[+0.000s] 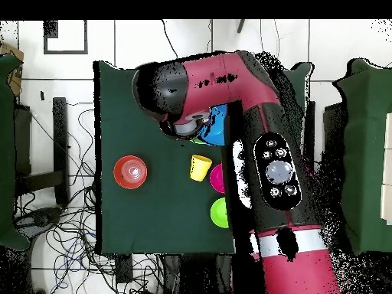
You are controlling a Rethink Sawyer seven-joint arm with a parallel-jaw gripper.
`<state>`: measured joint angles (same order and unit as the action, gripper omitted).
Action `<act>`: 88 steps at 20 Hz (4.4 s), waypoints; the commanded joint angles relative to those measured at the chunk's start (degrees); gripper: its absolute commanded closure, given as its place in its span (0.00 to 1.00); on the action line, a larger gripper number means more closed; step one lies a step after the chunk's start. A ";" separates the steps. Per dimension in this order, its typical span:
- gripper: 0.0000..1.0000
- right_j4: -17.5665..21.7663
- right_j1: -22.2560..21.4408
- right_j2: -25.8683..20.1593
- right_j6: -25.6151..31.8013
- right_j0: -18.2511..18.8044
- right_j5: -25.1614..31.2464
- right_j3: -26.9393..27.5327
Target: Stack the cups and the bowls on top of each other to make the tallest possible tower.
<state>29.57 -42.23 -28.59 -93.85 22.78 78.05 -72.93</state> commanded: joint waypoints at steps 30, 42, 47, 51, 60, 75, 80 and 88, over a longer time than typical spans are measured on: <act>1.00 2.27 8.23 3.62 -4.24 -3.79 -3.76 3.57; 1.00 1.82 9.08 5.05 -4.00 -4.81 -4.55 4.34; 1.00 1.12 9.43 5.18 -4.17 -5.31 -3.77 4.99; 1.00 -1.42 8.39 4.77 -4.97 -6.29 0.06 5.15; 1.00 -2.81 10.72 5.91 -8.11 -9.30 2.27 9.14; 1.00 -2.50 10.31 9.32 -3.86 -9.59 1.89 9.06; 1.00 -1.64 9.56 10.07 -1.56 -8.94 0.64 7.63; 1.00 -0.51 6.87 11.66 1.67 -7.82 -0.63 3.93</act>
<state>26.12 -32.96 -19.80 -94.64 13.66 77.11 -62.50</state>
